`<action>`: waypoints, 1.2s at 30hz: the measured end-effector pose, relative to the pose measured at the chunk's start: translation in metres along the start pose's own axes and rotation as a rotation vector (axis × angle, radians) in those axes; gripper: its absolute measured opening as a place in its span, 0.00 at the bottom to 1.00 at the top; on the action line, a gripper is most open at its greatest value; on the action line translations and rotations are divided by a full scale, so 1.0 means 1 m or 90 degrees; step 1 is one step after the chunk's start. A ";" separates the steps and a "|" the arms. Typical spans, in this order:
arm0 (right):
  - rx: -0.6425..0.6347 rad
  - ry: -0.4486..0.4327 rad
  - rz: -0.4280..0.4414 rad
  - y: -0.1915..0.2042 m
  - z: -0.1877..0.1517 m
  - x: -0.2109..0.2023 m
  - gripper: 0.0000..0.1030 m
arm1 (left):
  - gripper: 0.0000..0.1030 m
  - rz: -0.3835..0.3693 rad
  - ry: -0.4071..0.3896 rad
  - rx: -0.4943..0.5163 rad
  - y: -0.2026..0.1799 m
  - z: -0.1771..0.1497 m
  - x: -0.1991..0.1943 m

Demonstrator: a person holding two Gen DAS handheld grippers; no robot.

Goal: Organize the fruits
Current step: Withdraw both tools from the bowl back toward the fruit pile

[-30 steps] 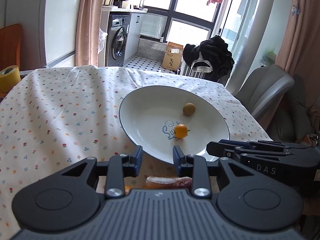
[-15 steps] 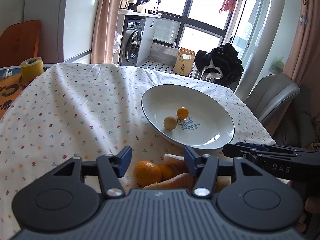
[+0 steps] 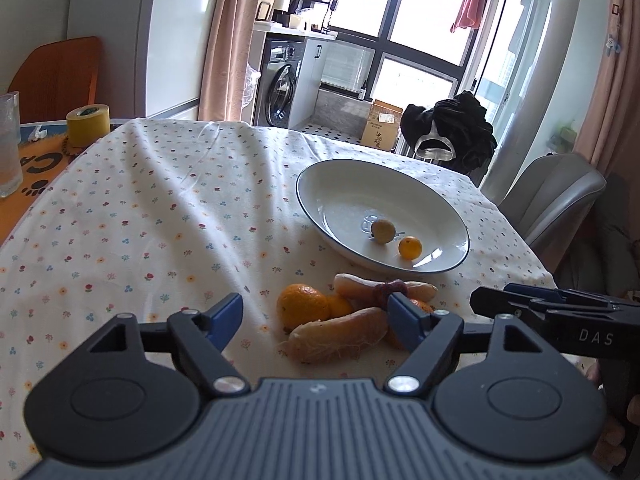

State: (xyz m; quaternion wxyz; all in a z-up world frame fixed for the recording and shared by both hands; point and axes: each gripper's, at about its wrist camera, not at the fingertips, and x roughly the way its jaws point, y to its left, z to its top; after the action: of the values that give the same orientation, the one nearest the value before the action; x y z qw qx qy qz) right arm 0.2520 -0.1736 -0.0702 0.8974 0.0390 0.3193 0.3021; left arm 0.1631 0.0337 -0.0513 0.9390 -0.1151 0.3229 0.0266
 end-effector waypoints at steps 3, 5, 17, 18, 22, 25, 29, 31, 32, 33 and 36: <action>-0.007 -0.010 -0.003 0.000 -0.004 -0.006 0.75 | 0.84 0.011 0.004 0.000 -0.003 -0.005 -0.001; -0.012 -0.014 -0.006 0.000 -0.006 -0.009 0.80 | 0.86 0.011 0.000 0.002 -0.004 -0.008 -0.003; 0.004 -0.053 0.000 -0.010 -0.020 -0.029 1.00 | 0.89 0.017 -0.022 -0.012 -0.016 -0.027 -0.017; 0.007 -0.054 0.000 -0.011 -0.021 -0.030 1.00 | 0.89 0.017 -0.022 -0.012 -0.017 -0.028 -0.017; 0.012 -0.059 0.001 -0.014 -0.026 -0.035 1.00 | 0.89 0.016 -0.023 -0.013 -0.022 -0.032 -0.019; 0.012 -0.061 0.003 -0.016 -0.030 -0.037 1.00 | 0.89 0.001 -0.022 -0.009 -0.025 -0.034 -0.019; 0.009 -0.043 0.013 -0.019 -0.032 -0.038 1.00 | 0.89 -0.010 -0.017 0.000 -0.031 -0.037 -0.018; 0.009 -0.031 0.026 -0.021 -0.033 -0.038 1.00 | 0.89 -0.019 -0.009 0.005 -0.034 -0.038 -0.017; 0.009 -0.030 0.030 -0.022 -0.035 -0.039 1.00 | 0.89 -0.021 -0.006 0.008 -0.035 -0.039 -0.017; 0.009 -0.029 0.032 -0.023 -0.035 -0.039 1.00 | 0.89 -0.022 -0.004 0.010 -0.036 -0.040 -0.017; 0.014 -0.023 0.032 -0.026 -0.039 -0.040 1.00 | 0.88 -0.020 -0.003 0.015 -0.039 -0.043 -0.014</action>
State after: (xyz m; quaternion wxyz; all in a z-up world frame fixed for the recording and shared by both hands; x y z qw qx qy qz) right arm 0.2181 -0.2219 -0.0858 0.8945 0.0623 0.3053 0.3204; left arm 0.1307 -0.0142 -0.0678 0.9413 -0.1088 0.3194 0.0082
